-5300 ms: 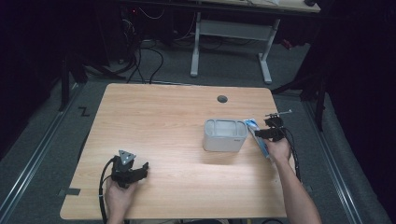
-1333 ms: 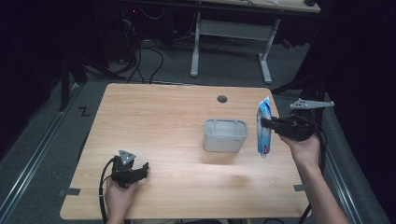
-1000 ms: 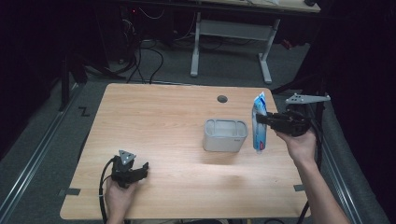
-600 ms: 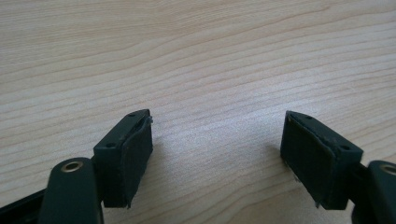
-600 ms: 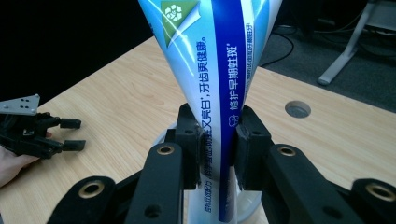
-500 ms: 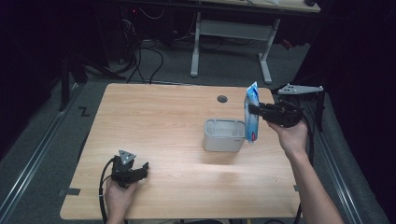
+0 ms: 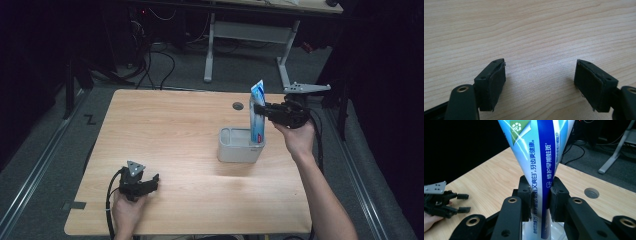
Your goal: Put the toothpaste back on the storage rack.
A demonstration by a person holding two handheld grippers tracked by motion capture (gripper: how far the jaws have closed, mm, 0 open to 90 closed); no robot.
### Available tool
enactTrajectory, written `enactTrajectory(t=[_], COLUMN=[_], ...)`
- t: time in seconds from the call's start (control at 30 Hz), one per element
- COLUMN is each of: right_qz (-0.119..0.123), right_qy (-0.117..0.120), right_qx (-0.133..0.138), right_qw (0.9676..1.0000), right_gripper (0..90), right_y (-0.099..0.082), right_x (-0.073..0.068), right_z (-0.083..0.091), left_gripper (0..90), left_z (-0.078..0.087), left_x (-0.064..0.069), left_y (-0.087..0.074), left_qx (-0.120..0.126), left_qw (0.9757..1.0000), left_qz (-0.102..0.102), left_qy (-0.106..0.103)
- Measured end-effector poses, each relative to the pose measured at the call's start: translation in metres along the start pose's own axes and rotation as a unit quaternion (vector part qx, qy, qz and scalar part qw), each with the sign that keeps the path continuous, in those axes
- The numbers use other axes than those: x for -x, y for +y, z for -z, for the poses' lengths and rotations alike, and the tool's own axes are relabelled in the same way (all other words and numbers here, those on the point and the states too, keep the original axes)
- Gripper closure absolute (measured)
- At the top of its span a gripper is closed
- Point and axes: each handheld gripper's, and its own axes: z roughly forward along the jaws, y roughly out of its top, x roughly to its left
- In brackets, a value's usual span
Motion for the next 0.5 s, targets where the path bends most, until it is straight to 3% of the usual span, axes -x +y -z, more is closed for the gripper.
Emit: enactTrajectory(t=[0.5], right_qz=[0.005], right_qy=[-0.011], right_qx=[-0.006], right_qw=[0.9999], right_gripper=[73.9], right_y=[-0.004], right_x=[-0.004], right_z=[-0.030], left_gripper=[25.5], left_z=[0.000], left_x=[0.000], left_y=[0.000], left_qx=[0.000], left_qw=[1.0000], left_qz=[0.000], left_qy=[-0.001])
